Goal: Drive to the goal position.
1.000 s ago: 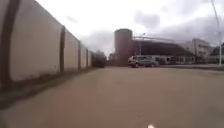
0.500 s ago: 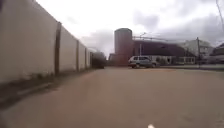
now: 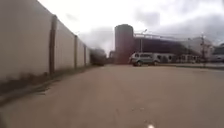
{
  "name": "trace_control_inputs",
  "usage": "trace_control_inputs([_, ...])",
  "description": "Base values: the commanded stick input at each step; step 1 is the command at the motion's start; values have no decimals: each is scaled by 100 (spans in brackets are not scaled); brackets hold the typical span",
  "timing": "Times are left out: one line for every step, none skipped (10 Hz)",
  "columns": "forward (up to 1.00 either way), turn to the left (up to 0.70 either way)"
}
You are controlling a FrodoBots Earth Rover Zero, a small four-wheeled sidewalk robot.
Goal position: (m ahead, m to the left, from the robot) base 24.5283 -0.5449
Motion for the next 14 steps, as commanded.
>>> trace_control_inputs([100, 0])
trace_control_inputs([100, 0])
trace_control_inputs([100, 0])
trace_control_inputs([100, 0])
trace_control_inputs([100, 0])
trace_control_inputs([100, 0])
trace_control_inputs([100, 0])
trace_control_inputs([100, 0])
trace_control_inputs([100, 0])
trace_control_inputs([100, 0])
trace_control_inputs([100, 0])
trace_control_inputs([100, 0])
trace_control_inputs([100, 0])
trace_control_inputs([100, 0])
